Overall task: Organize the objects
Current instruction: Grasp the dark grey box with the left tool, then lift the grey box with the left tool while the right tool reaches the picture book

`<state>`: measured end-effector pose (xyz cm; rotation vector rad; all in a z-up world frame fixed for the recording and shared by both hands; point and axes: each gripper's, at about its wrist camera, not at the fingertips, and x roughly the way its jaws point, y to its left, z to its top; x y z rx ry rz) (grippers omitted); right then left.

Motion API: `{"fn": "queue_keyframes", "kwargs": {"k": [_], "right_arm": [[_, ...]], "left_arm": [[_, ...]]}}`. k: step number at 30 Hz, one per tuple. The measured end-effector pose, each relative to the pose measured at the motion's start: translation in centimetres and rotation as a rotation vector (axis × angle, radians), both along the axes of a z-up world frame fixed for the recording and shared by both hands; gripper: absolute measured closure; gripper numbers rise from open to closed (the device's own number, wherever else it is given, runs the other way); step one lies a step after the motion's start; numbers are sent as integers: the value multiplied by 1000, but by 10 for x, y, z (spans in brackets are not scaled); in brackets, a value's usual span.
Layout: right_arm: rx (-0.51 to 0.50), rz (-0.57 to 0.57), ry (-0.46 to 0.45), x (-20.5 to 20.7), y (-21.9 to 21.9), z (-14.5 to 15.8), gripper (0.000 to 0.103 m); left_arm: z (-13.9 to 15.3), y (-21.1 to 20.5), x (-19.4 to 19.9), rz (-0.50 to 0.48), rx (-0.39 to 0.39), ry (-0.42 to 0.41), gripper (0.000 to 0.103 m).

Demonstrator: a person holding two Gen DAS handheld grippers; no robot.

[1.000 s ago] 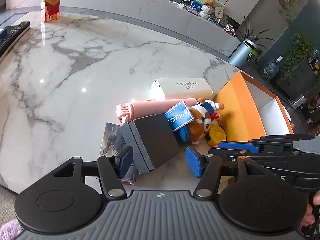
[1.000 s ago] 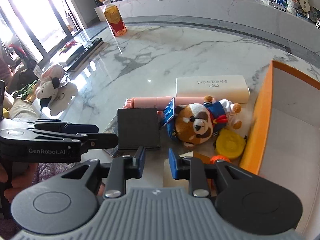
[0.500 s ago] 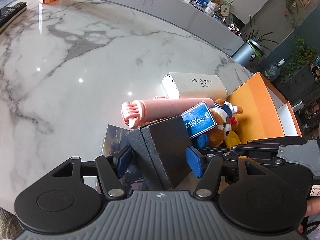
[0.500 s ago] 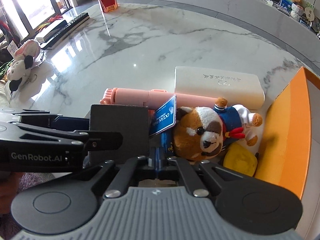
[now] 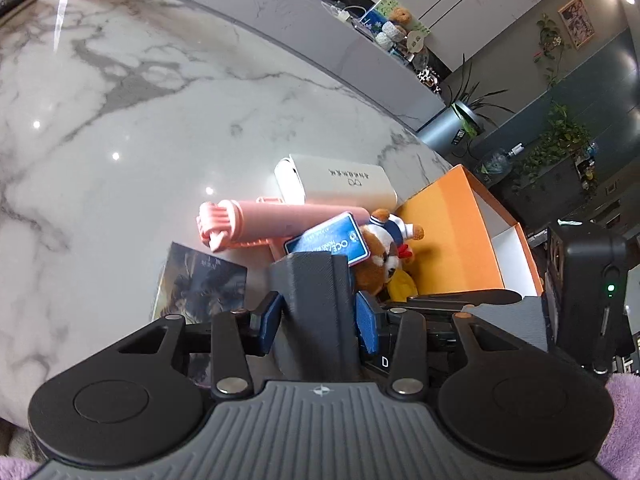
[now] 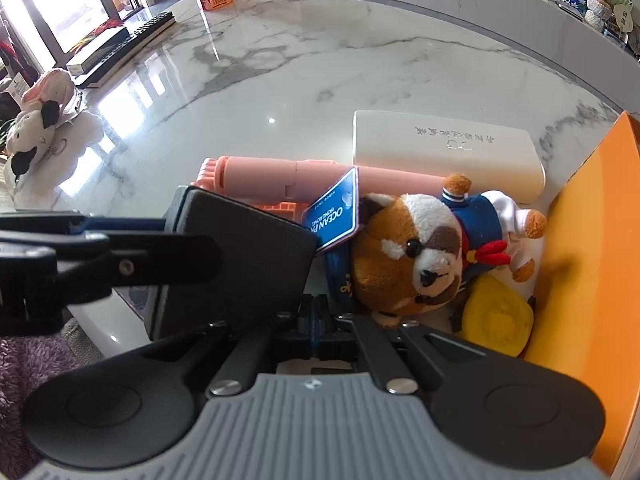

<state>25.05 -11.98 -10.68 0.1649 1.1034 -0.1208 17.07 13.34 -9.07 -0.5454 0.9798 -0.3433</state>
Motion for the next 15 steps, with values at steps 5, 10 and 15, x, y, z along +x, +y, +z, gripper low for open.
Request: {"fn": "queue_keyframes", "kwargs": {"k": [5,10,15], "right_arm": [[1,36,-19,0,11,7,103],[20,37,-20,-4,13,8,103],[35,48,-14,-9,21,7,103]], "left_arm": [[1,-12,1,0,88,-23,57],[7,-23,3,-20,176,-9,56],[4,-32,4,-33,253,8,55]]}}
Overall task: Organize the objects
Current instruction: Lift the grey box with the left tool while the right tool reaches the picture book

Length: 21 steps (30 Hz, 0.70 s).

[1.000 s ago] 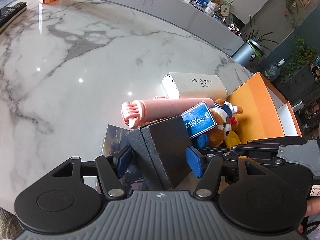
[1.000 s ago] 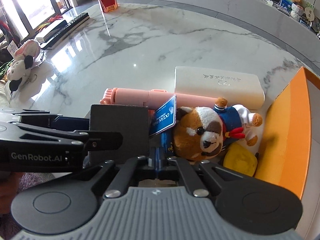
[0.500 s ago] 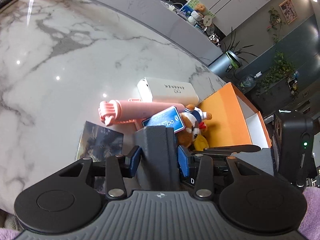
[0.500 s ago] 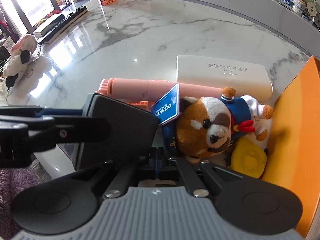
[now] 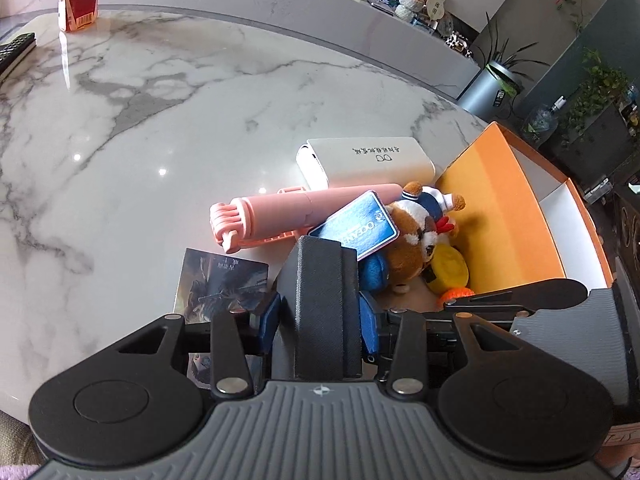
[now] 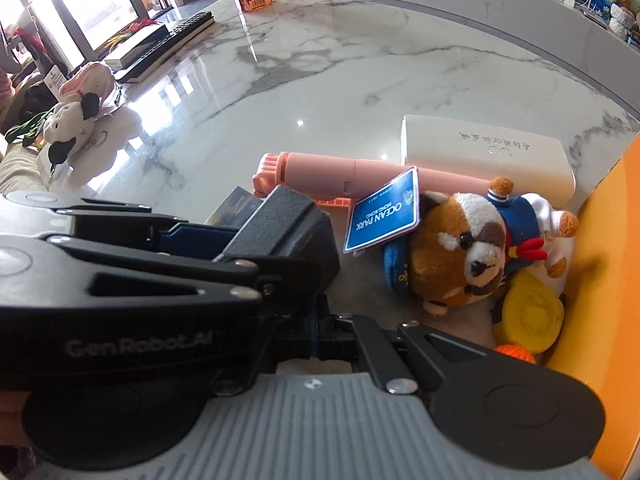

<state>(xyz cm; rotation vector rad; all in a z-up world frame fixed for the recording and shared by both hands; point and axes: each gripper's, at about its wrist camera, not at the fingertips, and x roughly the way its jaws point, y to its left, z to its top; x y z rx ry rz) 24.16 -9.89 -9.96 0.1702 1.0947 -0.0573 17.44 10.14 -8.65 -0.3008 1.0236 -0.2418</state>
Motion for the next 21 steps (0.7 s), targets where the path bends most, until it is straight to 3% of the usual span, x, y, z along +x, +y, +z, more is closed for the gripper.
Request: {"fn": "queue_keyframes", "kwargs": {"k": [3,7,10,12,16,21], "right_arm": [[1,-11,-1,-4,1,2,103],[12,-51,-37,-13,-1,16,99],[45,-90,-74,-16,-1,25,98],[76,-104,-86,-14,2,26,97],[137,-152,-91,-6,9,17,83],[199,-232,-94,5,13,1,72]], "left_arm": [[5,-2,-5,-9,27,-11,57],[35,13,-23,13,3,-104,57],[61,32,-33,51,46,-170,57],[68,45,-33,83,113,-169,57],[53,64,-26,137,244,-115,57],[17,73,-18,129,234,-23,57]]}}
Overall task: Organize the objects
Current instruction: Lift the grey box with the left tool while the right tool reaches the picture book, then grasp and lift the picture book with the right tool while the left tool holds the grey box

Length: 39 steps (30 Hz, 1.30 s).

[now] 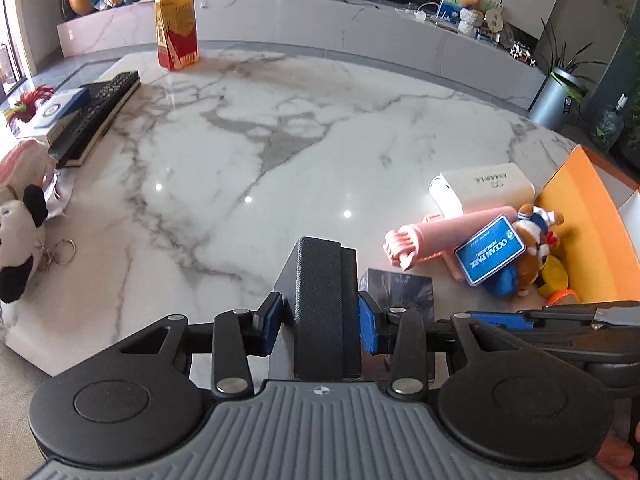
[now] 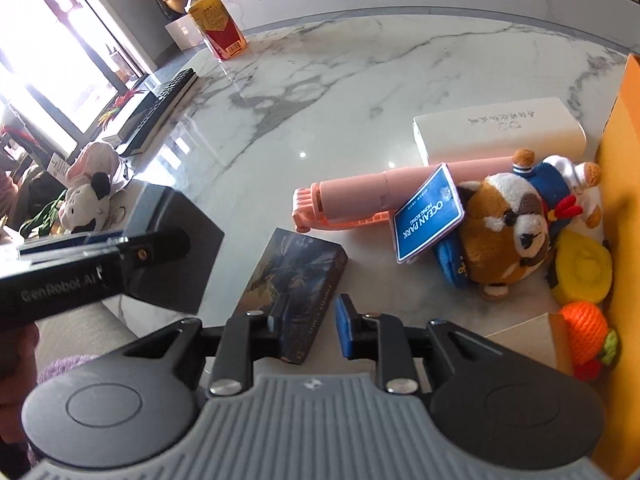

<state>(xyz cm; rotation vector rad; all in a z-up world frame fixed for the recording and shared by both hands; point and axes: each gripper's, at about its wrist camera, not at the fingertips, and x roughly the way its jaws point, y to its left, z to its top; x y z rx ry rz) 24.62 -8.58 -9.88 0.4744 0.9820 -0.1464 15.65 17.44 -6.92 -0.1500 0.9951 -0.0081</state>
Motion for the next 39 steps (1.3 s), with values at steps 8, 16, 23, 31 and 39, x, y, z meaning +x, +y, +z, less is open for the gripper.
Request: {"fn": "queue_keyframes", "kwargs": {"k": [8,16,23,31,39], "right_arm": [[104,-71,8,3,-4,-23,63],[167,-108,18,-30,-18,-28,64],[160,-170,19,-67,-20,-21,73],[90,-144,-21,-77,-9,-2,92],[69,-81,-64,-71,6,12,94]], "left_arm": [[-10,-2,2,-30,-141,42,58],[-11,-29,-7,-78,-173,62,58],[-11,-47,-22,-116,-165,61,58],[-13,-37,-27,-82,-210,57,58],[-15,-22,-29,-31,-263,50,57]]}}
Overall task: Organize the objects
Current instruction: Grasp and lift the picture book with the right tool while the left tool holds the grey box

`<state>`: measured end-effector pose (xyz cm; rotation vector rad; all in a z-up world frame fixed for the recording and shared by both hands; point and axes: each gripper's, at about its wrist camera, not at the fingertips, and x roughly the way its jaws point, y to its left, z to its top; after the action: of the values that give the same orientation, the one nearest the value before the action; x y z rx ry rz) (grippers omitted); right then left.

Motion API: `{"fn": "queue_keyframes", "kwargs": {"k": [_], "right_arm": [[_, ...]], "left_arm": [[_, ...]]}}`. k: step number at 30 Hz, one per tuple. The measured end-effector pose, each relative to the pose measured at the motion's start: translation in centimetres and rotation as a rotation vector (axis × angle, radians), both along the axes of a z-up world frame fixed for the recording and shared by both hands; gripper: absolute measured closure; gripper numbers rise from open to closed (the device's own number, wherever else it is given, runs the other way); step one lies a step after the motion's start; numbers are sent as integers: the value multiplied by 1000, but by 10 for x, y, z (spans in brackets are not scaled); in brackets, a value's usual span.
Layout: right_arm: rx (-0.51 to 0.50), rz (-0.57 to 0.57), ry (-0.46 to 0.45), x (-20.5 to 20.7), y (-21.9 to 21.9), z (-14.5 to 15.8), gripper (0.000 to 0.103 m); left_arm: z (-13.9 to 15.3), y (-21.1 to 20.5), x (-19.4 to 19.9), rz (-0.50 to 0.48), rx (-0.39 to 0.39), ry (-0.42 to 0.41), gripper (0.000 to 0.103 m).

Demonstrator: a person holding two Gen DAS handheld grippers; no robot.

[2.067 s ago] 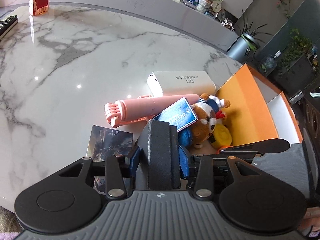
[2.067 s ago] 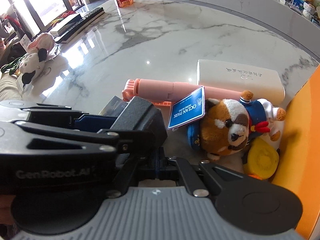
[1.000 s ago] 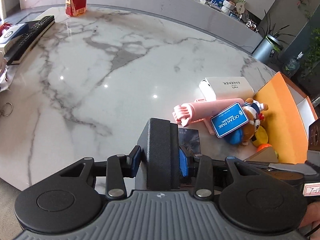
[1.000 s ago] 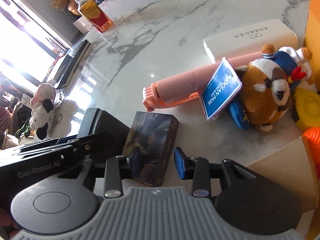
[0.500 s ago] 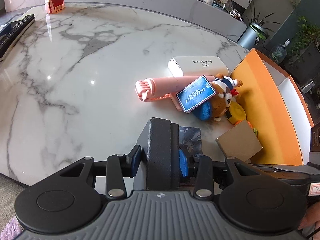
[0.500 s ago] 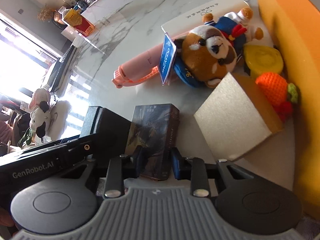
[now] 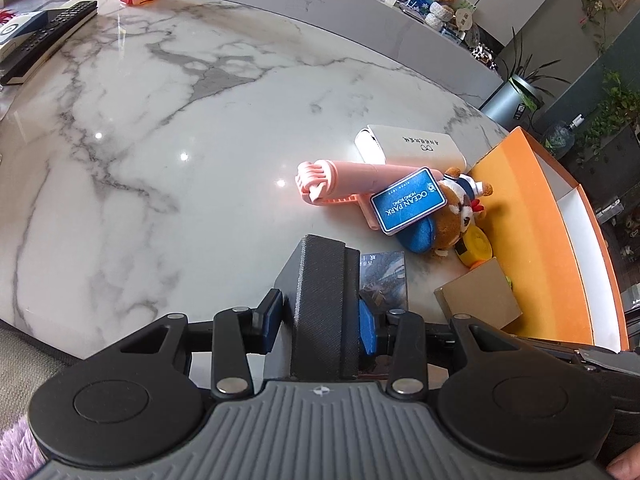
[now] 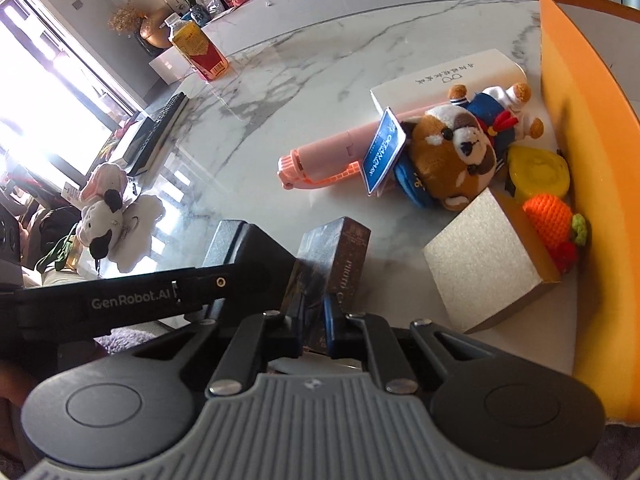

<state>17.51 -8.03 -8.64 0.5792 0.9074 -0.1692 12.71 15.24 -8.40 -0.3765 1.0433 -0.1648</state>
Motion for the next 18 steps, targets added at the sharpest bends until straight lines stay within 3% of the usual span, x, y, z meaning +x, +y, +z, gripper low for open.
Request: {"fn": "queue_keyframes", "kwargs": {"k": [2,4,12,16,18], "right_arm": [[34,34,-22,3,5,3,103],[62,67,-18,9,12,2,103],[-38,122,-18,15,30,10,103],[-113,102,-32,13,28,19,94],[-105,84,-22,17,24,18,79]], "left_arm": [[-1,5,0,18,-28,6,57],[-2,12,0,40,-63,20,57],[-6,21,-3,63,-110,11,58],[0,20,-5,72,-57,-10,62],[4,21,-5,77,-12,-21,63]]}}
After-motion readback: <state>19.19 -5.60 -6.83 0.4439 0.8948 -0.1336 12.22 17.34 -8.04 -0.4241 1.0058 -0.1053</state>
